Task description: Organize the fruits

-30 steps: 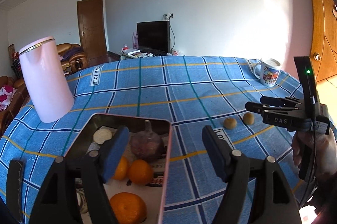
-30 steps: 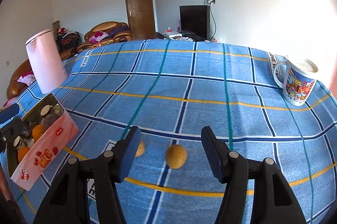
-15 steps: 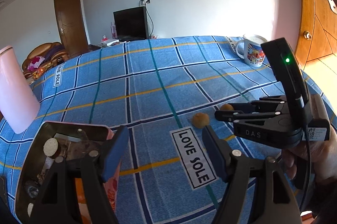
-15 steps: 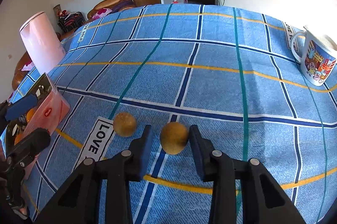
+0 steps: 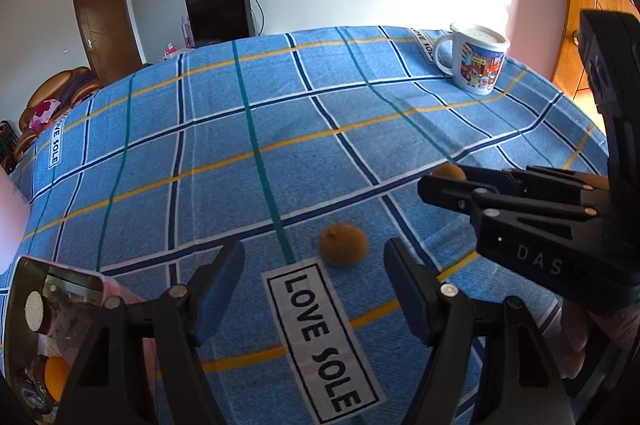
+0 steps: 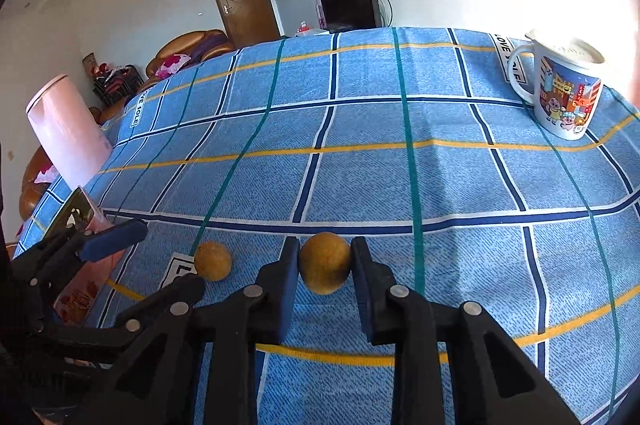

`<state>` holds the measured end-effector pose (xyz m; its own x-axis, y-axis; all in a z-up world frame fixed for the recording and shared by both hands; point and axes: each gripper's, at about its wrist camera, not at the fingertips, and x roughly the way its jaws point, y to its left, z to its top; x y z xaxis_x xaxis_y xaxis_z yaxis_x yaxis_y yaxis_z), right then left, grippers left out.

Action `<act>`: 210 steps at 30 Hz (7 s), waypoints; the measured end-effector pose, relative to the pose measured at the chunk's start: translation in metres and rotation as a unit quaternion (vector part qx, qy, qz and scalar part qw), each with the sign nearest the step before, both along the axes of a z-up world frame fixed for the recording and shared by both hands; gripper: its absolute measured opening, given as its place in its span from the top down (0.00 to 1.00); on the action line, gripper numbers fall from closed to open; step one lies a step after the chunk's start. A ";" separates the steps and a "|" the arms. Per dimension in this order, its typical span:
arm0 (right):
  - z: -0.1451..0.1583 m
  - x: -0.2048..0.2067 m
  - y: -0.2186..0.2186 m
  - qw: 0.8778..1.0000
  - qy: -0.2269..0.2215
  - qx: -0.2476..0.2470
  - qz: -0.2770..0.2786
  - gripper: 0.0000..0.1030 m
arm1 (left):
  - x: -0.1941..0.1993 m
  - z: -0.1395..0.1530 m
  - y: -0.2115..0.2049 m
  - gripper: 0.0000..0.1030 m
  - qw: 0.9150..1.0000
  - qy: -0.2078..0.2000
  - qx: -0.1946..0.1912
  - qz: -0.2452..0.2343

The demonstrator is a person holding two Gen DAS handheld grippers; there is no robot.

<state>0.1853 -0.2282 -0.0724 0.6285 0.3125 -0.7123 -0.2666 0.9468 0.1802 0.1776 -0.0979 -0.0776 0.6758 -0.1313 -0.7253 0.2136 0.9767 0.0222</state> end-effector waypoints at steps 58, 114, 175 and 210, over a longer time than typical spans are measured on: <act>0.028 -0.036 0.003 0.993 -0.115 0.008 0.020 0.73 | -0.016 0.024 0.017 0.72 0.993 -0.098 -0.060 0.016; 0.055 -0.096 0.062 0.975 -0.206 0.006 0.084 0.73 | -0.101 0.046 0.064 0.72 0.980 -0.186 -0.046 0.053; 0.019 -0.127 0.223 0.958 -0.111 -0.046 0.260 0.52 | -0.154 0.014 0.206 0.55 0.978 -0.106 -0.014 0.180; 0.059 -0.163 0.145 0.967 -0.196 -0.004 0.164 0.30 | -0.186 0.054 0.182 0.24 0.969 -0.172 -0.012 0.175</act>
<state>0.0228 -0.0830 -0.0130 0.7187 0.5364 -0.4425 -0.5992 0.8006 -0.0027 -0.0084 0.0840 -0.0238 0.8838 0.1351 -0.4480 -0.1464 0.9892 0.0095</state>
